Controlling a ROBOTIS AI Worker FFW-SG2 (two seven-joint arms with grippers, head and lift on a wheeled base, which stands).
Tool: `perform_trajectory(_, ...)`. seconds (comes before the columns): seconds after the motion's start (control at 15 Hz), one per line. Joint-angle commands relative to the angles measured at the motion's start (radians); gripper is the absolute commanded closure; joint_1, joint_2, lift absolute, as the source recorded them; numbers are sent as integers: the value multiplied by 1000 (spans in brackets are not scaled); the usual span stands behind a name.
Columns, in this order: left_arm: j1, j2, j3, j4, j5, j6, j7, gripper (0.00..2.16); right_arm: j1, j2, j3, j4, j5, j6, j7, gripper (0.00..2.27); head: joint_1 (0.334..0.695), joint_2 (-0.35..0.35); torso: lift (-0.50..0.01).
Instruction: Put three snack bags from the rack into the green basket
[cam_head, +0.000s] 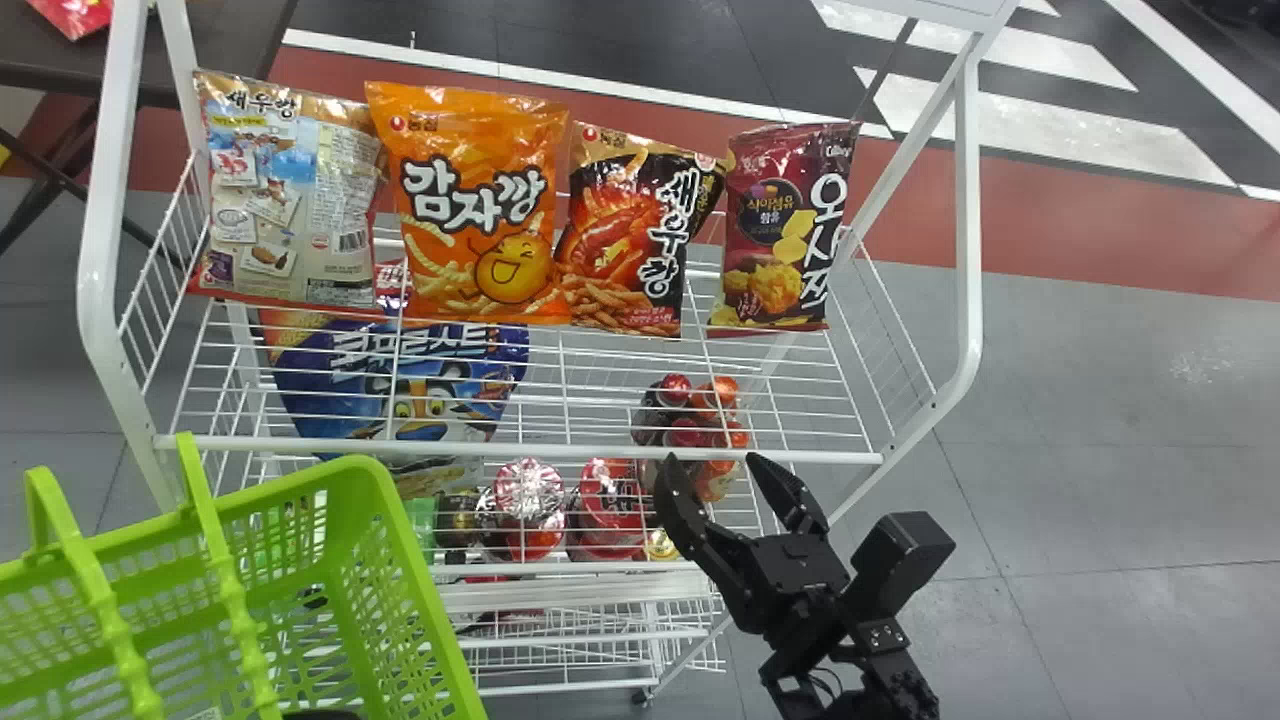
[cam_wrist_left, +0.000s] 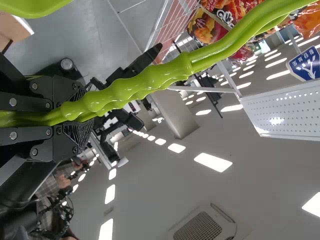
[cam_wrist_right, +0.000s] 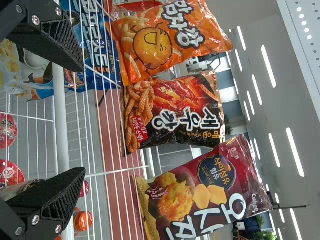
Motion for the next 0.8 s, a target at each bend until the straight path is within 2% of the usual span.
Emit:
perform_trajectory(0.0, 1, -3, 0, 1, 1, 0, 0, 2145, 0, -3, 0, 1, -8, 0, 0, 110, 695, -321, 0)
perform_trajectory(0.53, 1, -3, 0, 2, 1, 0, 1, 2145, 0, -3, 6, -3, -18, 0, 2, 110, 695, -323, 0)
perform_trajectory(0.73, -1, -3, -3, 2, 1, 0, 3, 2145, -23, -3, 44, -34, -8, 9, 2, 113, 695, -311, 0)
